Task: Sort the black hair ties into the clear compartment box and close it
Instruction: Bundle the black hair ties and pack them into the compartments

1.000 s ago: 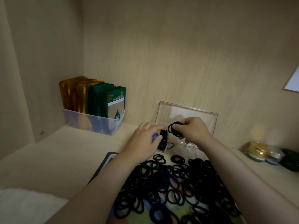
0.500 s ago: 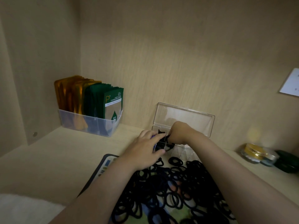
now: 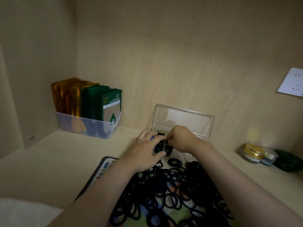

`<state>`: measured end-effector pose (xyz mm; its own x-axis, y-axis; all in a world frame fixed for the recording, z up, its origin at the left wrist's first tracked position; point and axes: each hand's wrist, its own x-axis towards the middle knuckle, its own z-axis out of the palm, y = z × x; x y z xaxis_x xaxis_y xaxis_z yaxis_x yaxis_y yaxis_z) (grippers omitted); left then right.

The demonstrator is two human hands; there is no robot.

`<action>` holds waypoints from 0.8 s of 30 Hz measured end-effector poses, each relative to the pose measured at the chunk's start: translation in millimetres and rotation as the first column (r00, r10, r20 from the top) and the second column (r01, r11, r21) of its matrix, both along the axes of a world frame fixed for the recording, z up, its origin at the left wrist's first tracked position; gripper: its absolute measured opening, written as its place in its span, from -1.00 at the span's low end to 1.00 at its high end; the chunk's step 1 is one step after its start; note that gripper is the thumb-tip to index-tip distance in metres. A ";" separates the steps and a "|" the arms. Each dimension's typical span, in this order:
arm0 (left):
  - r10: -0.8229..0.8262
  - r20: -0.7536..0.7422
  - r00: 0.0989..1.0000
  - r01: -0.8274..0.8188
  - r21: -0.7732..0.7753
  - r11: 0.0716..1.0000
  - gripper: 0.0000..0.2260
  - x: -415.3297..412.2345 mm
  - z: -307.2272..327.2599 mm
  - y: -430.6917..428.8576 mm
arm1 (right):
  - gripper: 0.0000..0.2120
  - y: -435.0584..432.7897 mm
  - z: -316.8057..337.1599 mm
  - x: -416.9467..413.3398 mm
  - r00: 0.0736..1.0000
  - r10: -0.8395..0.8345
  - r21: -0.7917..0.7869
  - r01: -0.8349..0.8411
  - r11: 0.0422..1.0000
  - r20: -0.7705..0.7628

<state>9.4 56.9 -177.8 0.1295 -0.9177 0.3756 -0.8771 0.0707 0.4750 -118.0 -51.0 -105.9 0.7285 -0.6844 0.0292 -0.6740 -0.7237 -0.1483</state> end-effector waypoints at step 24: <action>0.041 0.010 0.999 -0.040 -0.120 0.992 -0.91 11.8 21.9 18.1 | -0.74 11.6 7.6 -45.1 0.956 0.161 -0.156 -0.125 0.980 0.247</action>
<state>21.2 75.0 -155.9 0.1602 -0.8602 0.4842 -0.8864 0.0905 0.4541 -163.1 -39.4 -98.3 0.7739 -0.5498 0.3143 -0.5138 -0.8353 -0.1957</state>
